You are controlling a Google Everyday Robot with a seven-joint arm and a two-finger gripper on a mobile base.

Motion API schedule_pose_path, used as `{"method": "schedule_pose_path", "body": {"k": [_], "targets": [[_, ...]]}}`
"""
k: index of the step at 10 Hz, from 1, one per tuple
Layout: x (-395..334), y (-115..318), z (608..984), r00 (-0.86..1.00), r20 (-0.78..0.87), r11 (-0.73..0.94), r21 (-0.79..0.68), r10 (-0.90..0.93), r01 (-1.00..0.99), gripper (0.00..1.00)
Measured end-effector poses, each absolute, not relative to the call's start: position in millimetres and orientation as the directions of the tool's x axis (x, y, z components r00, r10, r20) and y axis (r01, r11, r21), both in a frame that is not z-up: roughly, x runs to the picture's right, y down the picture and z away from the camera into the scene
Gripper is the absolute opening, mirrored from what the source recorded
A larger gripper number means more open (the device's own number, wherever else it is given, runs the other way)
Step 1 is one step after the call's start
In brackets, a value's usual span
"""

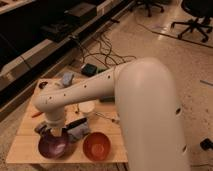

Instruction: Place brush in purple bowl

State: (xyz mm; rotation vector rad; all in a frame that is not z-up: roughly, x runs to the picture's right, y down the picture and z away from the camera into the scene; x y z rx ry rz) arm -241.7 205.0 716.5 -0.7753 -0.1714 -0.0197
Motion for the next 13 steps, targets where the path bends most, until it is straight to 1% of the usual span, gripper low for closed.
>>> {"method": "schedule_pose_path", "body": {"k": [5, 13], "targets": [[-243, 221, 705, 0.982, 0.188, 0.716, -0.684, -0.016, 0.143, 0.0], [-228, 225, 717, 0.987, 0.149, 0.719, -0.681, -0.053, 0.141, 0.01]]}}
